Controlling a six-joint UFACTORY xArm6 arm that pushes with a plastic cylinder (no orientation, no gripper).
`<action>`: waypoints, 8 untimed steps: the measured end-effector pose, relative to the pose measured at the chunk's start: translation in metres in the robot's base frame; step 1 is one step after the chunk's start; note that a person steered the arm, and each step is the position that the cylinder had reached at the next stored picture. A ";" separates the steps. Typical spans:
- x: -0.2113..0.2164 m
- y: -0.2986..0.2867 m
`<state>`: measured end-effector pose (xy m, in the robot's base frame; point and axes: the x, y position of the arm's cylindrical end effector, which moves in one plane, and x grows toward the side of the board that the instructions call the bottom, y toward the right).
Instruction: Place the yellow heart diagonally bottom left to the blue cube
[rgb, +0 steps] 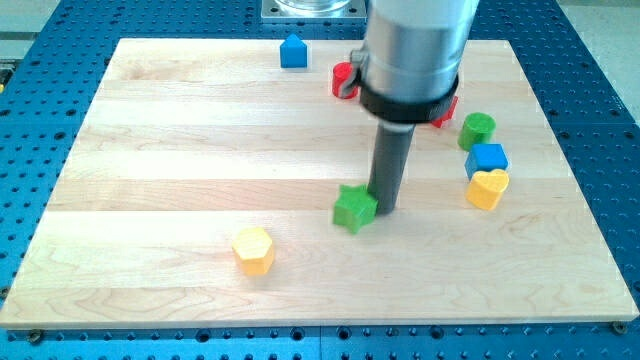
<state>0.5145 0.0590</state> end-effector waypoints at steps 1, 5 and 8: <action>0.030 -0.011; -0.049 0.220; 0.023 0.101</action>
<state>0.5371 0.1605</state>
